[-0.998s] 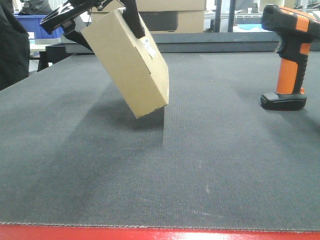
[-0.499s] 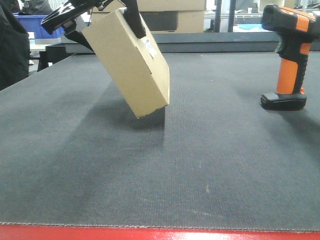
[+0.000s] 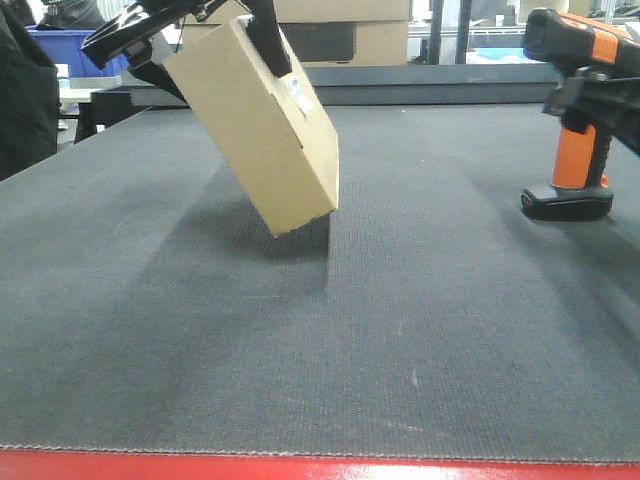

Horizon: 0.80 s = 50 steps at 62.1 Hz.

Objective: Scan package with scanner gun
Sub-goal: 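Close the right gripper on the orange scanner gun's handle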

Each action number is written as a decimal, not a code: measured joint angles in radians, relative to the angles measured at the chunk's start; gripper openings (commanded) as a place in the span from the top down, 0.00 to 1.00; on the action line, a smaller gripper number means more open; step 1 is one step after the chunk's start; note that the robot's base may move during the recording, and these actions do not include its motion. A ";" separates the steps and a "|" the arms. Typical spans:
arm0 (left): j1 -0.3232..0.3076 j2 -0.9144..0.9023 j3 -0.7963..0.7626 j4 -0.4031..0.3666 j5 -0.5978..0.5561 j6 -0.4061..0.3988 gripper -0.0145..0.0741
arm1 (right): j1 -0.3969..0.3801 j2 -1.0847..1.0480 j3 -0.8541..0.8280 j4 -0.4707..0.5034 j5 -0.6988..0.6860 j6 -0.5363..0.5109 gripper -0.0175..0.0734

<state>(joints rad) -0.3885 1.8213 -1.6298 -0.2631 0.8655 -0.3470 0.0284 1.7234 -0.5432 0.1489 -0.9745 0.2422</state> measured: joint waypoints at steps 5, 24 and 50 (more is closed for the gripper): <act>0.000 0.000 0.000 0.001 0.000 0.000 0.96 | 0.000 0.037 -0.039 0.000 0.001 0.004 0.19; 0.000 0.000 0.000 0.003 0.000 0.000 0.96 | 0.002 0.100 -0.112 0.010 0.006 0.004 0.19; 0.000 0.000 0.000 0.007 0.000 -0.002 0.96 | 0.002 0.102 -0.169 0.058 0.044 0.004 0.19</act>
<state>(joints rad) -0.3885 1.8213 -1.6298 -0.2565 0.8655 -0.3488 0.0300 1.8251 -0.7123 0.2066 -0.9309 0.2466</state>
